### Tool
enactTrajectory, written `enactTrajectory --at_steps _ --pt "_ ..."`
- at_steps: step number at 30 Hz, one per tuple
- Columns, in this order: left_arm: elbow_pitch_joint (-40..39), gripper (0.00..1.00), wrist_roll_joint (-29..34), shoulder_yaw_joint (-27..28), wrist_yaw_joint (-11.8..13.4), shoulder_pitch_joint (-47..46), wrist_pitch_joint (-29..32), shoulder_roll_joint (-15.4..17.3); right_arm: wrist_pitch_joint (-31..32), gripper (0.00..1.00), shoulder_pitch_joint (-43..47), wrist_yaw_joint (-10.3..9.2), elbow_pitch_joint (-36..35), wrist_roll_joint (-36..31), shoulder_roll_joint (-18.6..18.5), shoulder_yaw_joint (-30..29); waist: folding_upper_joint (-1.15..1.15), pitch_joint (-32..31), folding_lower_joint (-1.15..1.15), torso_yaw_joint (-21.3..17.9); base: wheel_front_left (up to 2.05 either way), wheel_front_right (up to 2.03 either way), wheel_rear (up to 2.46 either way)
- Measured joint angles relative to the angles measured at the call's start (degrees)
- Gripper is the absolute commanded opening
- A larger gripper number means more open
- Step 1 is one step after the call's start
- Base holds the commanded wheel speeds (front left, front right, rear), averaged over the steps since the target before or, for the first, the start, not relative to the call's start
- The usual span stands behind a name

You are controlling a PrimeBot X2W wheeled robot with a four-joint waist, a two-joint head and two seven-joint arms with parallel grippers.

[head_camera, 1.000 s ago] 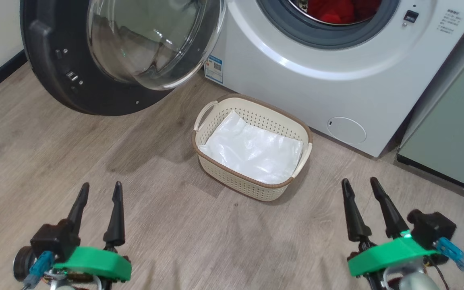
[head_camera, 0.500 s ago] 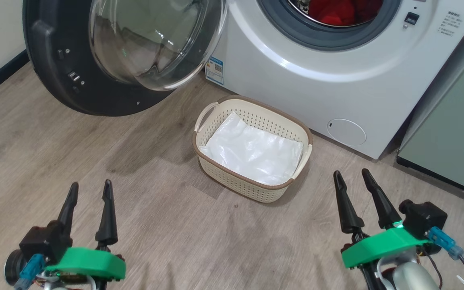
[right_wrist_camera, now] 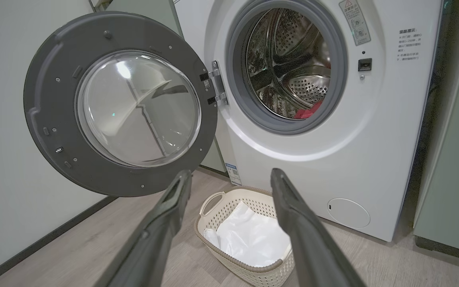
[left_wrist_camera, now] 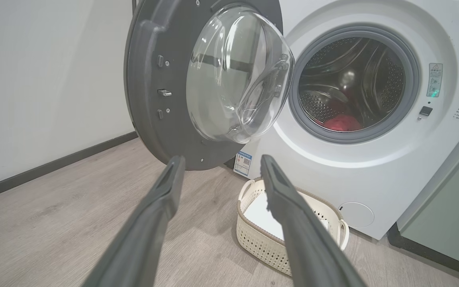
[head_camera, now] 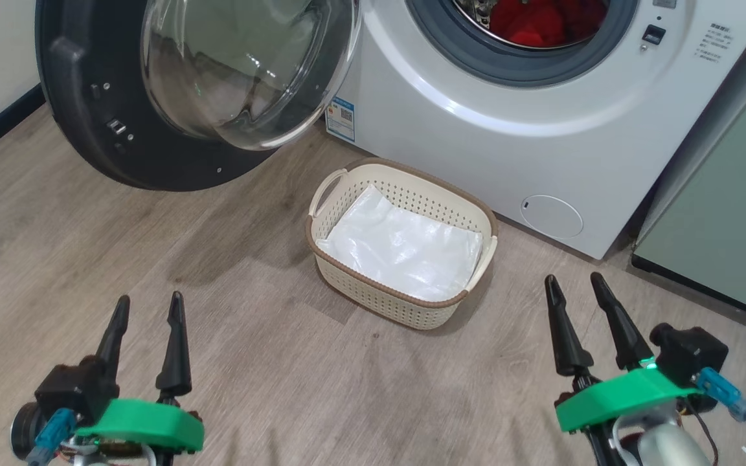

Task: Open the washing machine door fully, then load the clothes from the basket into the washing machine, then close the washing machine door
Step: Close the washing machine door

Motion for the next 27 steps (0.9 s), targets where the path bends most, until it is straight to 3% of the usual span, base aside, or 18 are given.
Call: enactTrajectory --at_steps 15,16,17,18,21,27 --pt "0.3 1.00 0.0 -0.1 -0.2 0.0 0.0 0.0 0.0 1.00 1.0 0.00 -0.6 0.0 0.0 -0.4 0.00 -0.3 0.00 -0.3 0.00 0.00 0.00" --pt "0.3 0.87 -0.2 -0.2 -0.2 0.0 0.0 0.0 0.0 1.00 1.0 0.00 -0.7 -0.1 0.0 -0.5 0.00 -0.2 0.00 -0.3 0.00 0.00 0.00" --pt "0.3 0.27 -0.7 -0.2 -0.2 0.0 0.0 0.0 0.0 1.00 1.0 0.00 -0.8 -0.3 0.0 -0.7 0.00 -0.1 0.00 -0.4 0.00 0.00 0.00" --pt "0.1 0.00 -1.6 -0.2 -0.3 0.0 0.0 0.0 0.0 1.00 1.1 0.00 -0.9 -0.4 0.0 -0.8 0.00 0.1 0.00 -0.4 0.00 0.00 0.00" --pt "-1.3 0.00 -5.4 0.0 -0.2 -0.3 0.0 0.0 0.0 1.00 1.6 0.00 -1.6 -0.8 0.0 -1.3 0.00 0.9 0.00 -0.4 0.00 0.00 0.00" --pt "-3.4 0.00 -7.2 3.4 -0.1 -3.2 0.0 -0.2 0.0 1.00 2.0 0.00 -3.4 -3.3 0.0 -3.2 0.00 3.9 0.00 -0.4 0.00 0.00 0.00"
